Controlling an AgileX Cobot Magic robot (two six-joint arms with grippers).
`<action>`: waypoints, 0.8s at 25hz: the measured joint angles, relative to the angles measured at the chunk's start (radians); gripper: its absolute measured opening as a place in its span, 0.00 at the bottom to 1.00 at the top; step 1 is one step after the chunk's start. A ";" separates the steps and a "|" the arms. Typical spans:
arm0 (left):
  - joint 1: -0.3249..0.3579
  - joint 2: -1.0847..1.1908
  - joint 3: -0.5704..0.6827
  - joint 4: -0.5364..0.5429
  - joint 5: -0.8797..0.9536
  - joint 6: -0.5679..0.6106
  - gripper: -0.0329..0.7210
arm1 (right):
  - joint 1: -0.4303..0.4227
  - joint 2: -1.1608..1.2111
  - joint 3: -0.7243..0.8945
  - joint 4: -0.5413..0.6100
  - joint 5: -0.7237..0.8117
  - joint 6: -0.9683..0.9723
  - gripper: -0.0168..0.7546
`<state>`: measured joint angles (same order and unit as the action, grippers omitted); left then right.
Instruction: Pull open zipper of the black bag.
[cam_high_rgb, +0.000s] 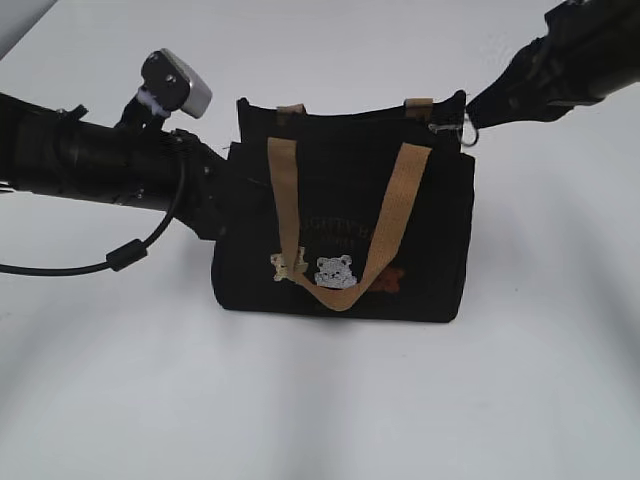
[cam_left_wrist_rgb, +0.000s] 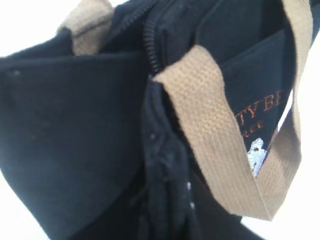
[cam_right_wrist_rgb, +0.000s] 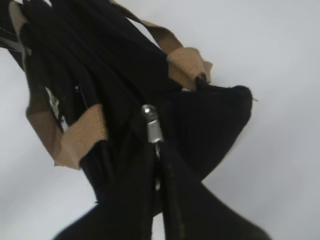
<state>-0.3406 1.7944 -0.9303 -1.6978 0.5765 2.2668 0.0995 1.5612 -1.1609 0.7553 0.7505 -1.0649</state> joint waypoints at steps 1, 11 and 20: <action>0.000 0.000 0.000 0.007 -0.004 -0.021 0.17 | 0.016 0.000 0.000 -0.001 0.008 0.026 0.15; -0.013 -0.222 0.005 0.972 0.035 -1.576 0.49 | 0.083 -0.137 0.000 -0.269 0.324 0.596 0.53; -0.015 -0.681 0.176 1.324 0.090 -1.962 0.42 | 0.083 -0.586 0.206 -0.614 0.454 0.869 0.52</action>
<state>-0.3560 1.1138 -0.7547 -0.3742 0.6668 0.3044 0.1825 0.9753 -0.9546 0.1417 1.2050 -0.1957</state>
